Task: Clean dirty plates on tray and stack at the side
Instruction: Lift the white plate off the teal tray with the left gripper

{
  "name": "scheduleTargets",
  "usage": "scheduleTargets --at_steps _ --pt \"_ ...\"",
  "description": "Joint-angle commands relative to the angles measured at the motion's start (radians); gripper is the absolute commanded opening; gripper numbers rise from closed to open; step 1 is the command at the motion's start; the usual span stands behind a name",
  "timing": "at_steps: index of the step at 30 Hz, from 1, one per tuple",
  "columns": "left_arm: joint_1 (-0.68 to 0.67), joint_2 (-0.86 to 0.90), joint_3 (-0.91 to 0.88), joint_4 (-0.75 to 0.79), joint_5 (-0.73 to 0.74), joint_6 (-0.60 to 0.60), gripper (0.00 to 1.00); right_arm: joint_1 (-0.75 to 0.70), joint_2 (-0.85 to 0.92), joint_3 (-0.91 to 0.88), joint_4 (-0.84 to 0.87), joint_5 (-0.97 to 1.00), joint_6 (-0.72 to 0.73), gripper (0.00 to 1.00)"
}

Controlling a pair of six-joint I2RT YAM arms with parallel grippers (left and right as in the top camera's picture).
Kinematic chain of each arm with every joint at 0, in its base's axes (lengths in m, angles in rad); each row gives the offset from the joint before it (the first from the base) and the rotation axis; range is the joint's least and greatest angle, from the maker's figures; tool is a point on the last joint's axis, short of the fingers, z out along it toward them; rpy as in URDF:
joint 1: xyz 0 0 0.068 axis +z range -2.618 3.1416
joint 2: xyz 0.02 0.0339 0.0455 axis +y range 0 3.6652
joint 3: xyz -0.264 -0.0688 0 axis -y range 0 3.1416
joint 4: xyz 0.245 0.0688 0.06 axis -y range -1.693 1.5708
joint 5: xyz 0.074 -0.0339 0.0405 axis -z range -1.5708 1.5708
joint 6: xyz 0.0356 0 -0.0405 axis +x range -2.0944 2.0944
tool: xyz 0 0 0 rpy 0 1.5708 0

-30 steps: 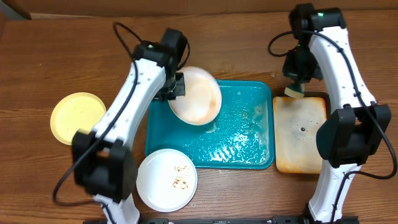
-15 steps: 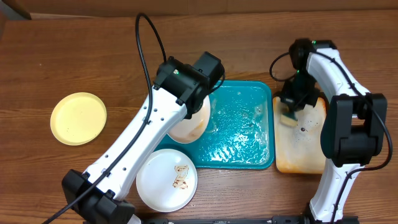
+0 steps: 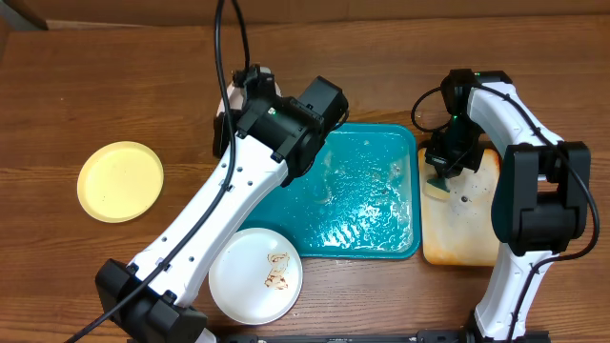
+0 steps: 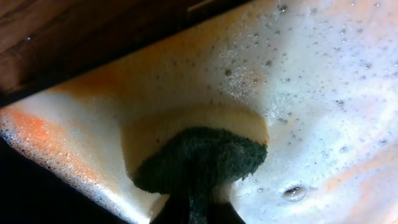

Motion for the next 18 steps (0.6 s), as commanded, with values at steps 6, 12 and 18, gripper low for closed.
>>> scheduleTargets --at_steps 6,12,18 --pt "-0.004 -0.004 0.021 0.082 -0.277 0.221 0.04 0.002 -0.025 -0.006 0.007 -0.008 -0.005 0.04" --pt "-0.029 -0.004 0.021 0.341 -0.436 0.542 0.04 0.002 -0.025 -0.006 0.009 -0.008 -0.005 0.04" --pt "-0.075 0.002 0.021 0.669 -0.521 0.908 0.04 0.002 -0.025 -0.006 0.012 -0.021 -0.005 0.04"
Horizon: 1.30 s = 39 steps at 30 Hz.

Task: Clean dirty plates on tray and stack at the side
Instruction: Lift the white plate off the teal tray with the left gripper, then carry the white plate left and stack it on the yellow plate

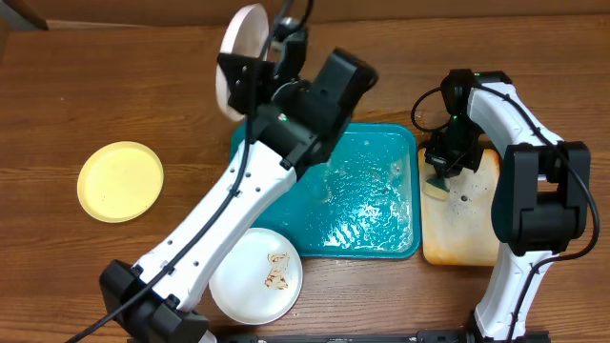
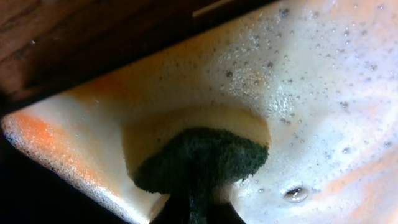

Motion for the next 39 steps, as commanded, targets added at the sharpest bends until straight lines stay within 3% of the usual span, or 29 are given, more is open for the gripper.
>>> scheduleTargets --at_steps 1,25,27,39 --pt "-0.045 0.002 0.02 0.129 -0.104 0.314 0.04 0.002 -0.025 -0.003 0.003 -0.024 -0.005 0.04" --pt "-0.108 0.01 0.019 0.129 -0.097 0.337 0.04 0.002 -0.025 -0.003 0.008 -0.032 -0.005 0.04" --pt "-0.111 0.015 0.018 0.126 -0.105 0.388 0.04 0.002 -0.025 -0.003 0.007 -0.034 -0.006 0.04" --pt "-0.177 0.037 0.011 0.163 -0.097 0.362 0.04 0.002 -0.025 -0.003 0.006 -0.065 -0.027 0.04"
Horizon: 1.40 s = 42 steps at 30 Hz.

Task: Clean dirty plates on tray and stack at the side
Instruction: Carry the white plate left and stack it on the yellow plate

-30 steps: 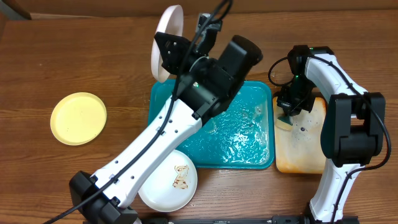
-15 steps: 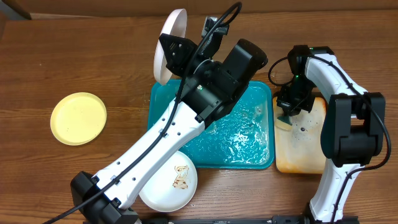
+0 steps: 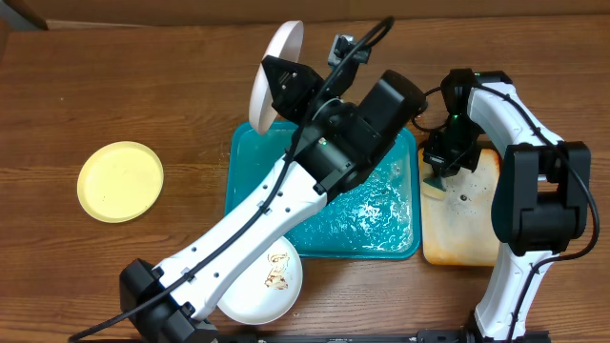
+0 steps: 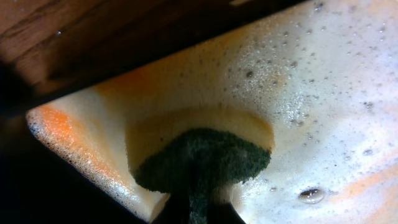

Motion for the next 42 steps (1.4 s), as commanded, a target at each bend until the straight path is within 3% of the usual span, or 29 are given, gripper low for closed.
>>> scheduleTargets --at_steps 1,8,11,15,16,17,21,26,32,42 --pt "-0.016 0.014 0.012 0.026 -0.03 0.035 0.04 0.002 -0.025 -0.003 0.001 -0.015 -0.009 0.04" --pt "-0.037 0.014 0.012 0.087 -0.005 -0.084 0.04 0.002 -0.025 -0.003 0.008 -0.015 -0.009 0.04" --pt "-0.039 0.013 0.012 0.066 0.083 -0.154 0.04 0.002 -0.025 -0.003 0.008 -0.014 -0.01 0.04" --pt "-0.012 0.001 0.013 -0.115 0.38 -0.362 0.04 0.002 -0.025 -0.003 0.008 -0.014 -0.01 0.04" --pt "0.037 0.001 0.013 -0.231 0.513 -0.53 0.04 0.002 -0.025 -0.003 0.008 -0.014 -0.01 0.04" --pt "0.071 0.001 0.013 -0.294 0.595 -0.623 0.04 0.002 -0.025 -0.003 0.008 -0.014 -0.01 0.04" --pt "0.246 0.0 0.012 -0.442 0.915 -0.87 0.04 0.002 -0.025 -0.003 0.012 -0.014 -0.009 0.04" --pt "0.505 -0.005 0.012 -0.446 1.256 -0.903 0.04 0.002 -0.025 -0.003 0.009 -0.018 -0.009 0.04" --pt "0.743 -0.036 -0.072 -0.438 1.365 -0.872 0.05 0.002 -0.025 -0.003 -0.007 -0.017 -0.009 0.04" --pt "1.193 -0.306 -0.529 -0.167 1.585 -0.801 0.04 0.002 -0.025 -0.003 -0.016 -0.018 -0.009 0.04"
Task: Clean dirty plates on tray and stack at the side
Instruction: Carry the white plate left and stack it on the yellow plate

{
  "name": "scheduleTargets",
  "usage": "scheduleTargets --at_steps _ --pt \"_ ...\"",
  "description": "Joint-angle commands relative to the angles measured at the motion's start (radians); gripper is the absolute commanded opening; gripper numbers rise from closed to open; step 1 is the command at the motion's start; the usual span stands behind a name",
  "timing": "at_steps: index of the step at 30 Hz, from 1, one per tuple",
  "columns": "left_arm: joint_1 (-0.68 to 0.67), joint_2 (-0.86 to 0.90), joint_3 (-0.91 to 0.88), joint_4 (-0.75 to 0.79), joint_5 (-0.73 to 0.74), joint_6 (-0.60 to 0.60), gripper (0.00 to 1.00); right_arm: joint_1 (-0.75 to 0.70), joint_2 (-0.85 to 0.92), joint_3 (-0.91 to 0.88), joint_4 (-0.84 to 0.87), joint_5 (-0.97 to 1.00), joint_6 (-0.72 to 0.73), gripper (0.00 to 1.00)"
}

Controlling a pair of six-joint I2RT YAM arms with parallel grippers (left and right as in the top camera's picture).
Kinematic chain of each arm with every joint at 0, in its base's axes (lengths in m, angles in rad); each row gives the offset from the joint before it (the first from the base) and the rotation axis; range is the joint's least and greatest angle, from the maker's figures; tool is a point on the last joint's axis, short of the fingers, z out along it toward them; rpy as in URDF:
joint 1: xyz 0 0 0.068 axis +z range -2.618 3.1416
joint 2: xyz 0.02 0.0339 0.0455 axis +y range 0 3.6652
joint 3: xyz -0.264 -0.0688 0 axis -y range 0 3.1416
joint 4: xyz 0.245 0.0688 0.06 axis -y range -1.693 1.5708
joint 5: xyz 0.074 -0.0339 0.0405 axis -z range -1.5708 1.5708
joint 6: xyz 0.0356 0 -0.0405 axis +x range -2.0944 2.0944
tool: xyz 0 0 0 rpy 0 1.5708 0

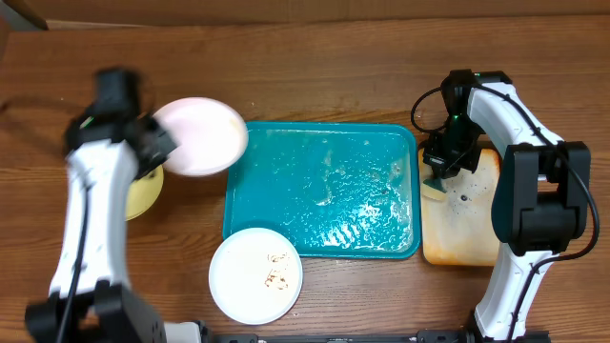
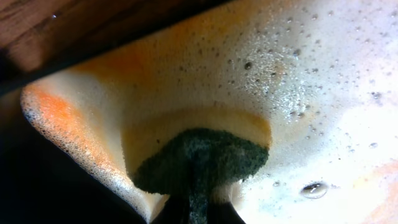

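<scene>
My left gripper (image 1: pixel 157 141), blurred, is shut on the rim of a pale pink plate (image 1: pixel 198 136) and holds it nearly flat at the table's left. The plate is beside the teal tray (image 1: pixel 319 157) and partly over a yellow plate (image 1: pixel 140 193) that my arm mostly hides. The tray holds soapy water and no plates. A white plate with brown stains (image 1: pixel 255 276) lies in front of the tray. My right gripper (image 1: pixel 441 174) (image 2: pixel 193 208) is shut on a green-and-yellow sponge (image 2: pixel 200 155), pressed into the foam of an orange-white soapy pad (image 1: pixel 467 229).
Brown wooden table (image 1: pixel 381 67) all round. The soapy pad lies against the tray's right edge. The right arm (image 1: pixel 519 124) arches over the table's right side. In the right wrist view, foam (image 2: pixel 311 74) fills the frame and a strip of table (image 2: pixel 93 25) shows at the top.
My left arm has moved from over the tray's far edge to the table's left. The pink plate, then held on edge, is now nearly flat beside the yellow plate. The right gripper is unmoved.
My left arm first reached over the tray's far left corner. Then it held the pink plate on edge above the tray's far side, later further right. Now the plate is at the left by the yellow plate. The right gripper stayed on the sponge in the foam.
</scene>
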Motion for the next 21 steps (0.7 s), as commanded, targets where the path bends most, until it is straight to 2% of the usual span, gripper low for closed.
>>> scheduleTargets --at_steps 1,5,10,21 --pt "0.179 -0.127 -0.134 0.052 0.133 0.051 0.04 0.003 -0.025 -0.003 0.0 -0.01 -0.003 0.04" --pt "0.369 -0.166 -0.24 0.115 0.167 0.089 0.04 0.003 -0.025 -0.003 0.0 -0.011 -0.003 0.04" --pt "0.556 -0.122 -0.332 0.251 0.341 0.088 0.04 0.003 -0.025 -0.003 -0.003 -0.011 -0.003 0.04" --pt "0.581 0.159 -0.34 0.388 0.32 0.076 0.04 0.003 -0.025 -0.003 -0.029 -0.01 -0.007 0.04"
